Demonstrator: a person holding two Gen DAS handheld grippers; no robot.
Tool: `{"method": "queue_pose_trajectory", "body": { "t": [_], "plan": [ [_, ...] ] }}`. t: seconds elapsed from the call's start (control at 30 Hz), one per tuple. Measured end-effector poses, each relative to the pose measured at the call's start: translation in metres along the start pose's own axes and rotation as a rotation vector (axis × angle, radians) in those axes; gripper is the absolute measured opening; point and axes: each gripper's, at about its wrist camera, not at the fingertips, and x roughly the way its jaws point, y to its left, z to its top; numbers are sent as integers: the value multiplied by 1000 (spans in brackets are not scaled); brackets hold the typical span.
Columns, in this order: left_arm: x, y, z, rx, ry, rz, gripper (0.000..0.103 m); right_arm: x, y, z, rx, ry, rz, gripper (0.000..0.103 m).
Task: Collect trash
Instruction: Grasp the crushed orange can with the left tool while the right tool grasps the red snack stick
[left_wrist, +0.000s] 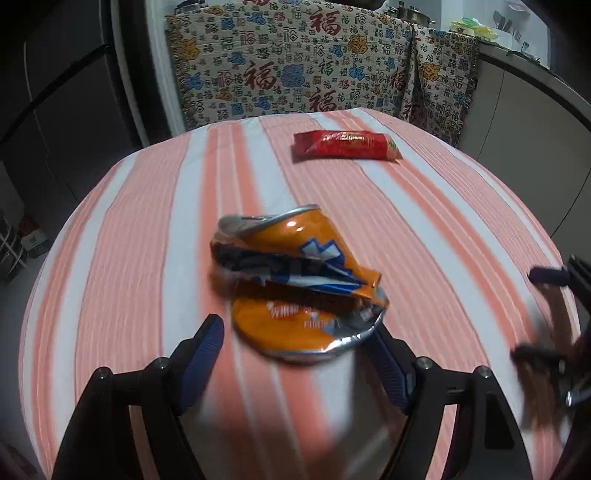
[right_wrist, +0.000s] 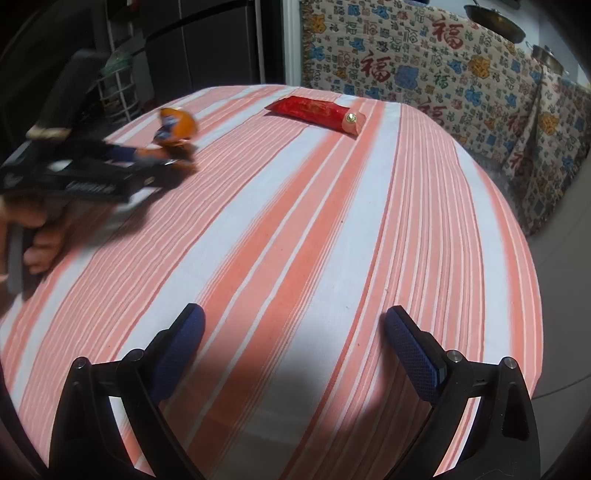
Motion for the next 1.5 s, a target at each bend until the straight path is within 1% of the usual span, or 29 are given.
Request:
{"method": "queue_pose_trajectory", "body": {
  "t": [0.1, 0.17, 0.23, 0.33, 0.4, 0.43, 0.47, 0.53, 0.57, 0.7, 0.77, 0.8, 0.83, 0.87, 0.9, 0.93, 0.97, 1.0, 1.1, 1.23, 1.3, 1.33, 1.37, 1.43, 1.5],
  "plan": [
    [-11, 3, -16, -11, 3, 22, 82, 0, -1, 0, 3, 1, 1, 98],
    [-15, 6, -23, -35, 6, 38, 89, 0, -1, 0, 3, 7, 6, 99],
    [-17, 11, -27, -60, 7, 35, 90, 1, -4, 3, -18, 20, 10, 99],
    [-16, 10, -26, -54, 11, 48, 92, 12, -29, 18, -26, 26, -24, 100],
    [-14, 11, -25, -62, 14, 50, 95, 26, -53, 37, -3, 25, -32, 101],
    [-14, 11, -25, -63, 14, 52, 96, 36, -63, 51, -12, 22, -36, 101],
    [-14, 11, -26, -63, 14, 51, 96, 47, -70, 63, -35, 25, -44, 101],
    [-14, 12, -26, -63, 14, 51, 96, 67, -79, 87, -80, 32, -6, 103],
    [-14, 12, -26, -66, 14, 48, 96, 76, -81, 101, -99, 38, -7, 103],
    [-14, 12, -26, -66, 14, 48, 96, 111, -67, 155, -196, 39, -46, 101],
    [-14, 11, -26, -68, 14, 46, 96, 123, -52, 174, -255, 18, -76, 101],
    [-14, 11, -26, -68, 14, 46, 96, 127, -45, 178, -278, 10, -77, 100],
    [-14, 11, -26, -69, 14, 46, 96, 131, -38, 182, -299, 12, -57, 96],
    [-14, 11, -26, -69, 14, 46, 96, 133, -36, 184, -295, 31, 2, 75],
    [-14, 11, -26, -70, 14, 45, 96, 133, -37, 186, -260, 57, 64, 52],
    [-14, 11, -26, -70, 13, 46, 96, 132, -41, 186, -227, 79, 95, 40],
    [-14, 10, -26, -70, 13, 46, 96, 128, -43, 184, -211, 83, 75, 35],
    [-14, 10, -26, -70, 13, 47, 96, 122, -42, 178, -209, 87, 53, 33],
    [-14, 11, -26, -71, 13, 47, 96, 97, -43, 150, -149, 117, 22, 31],
    [-14, 11, -26, -71, 14, 47, 96, 49, -43, 92, -5, 171, -58, 32],
    [-14, 11, -26, -71, 13, 46, 96, 22, -33, 61, 18, 159, -68, 32],
    [-14, 11, -26, -72, 13, 46, 96, 11, -28, 50, 38, 151, -49, 33],
    [-14, 11, -26, -73, 13, 45, 96, 1, -25, 40, 69, 141, -14, 36],
    [-15, 12, -26, -78, 9, 40, 96, -12, -21, 25, 133, 114, 78, 40],
    [-20, 14, -28, -96, -4, 28, 96, -24, -18, 11, 179, 65, 148, 61]
  ]
}}
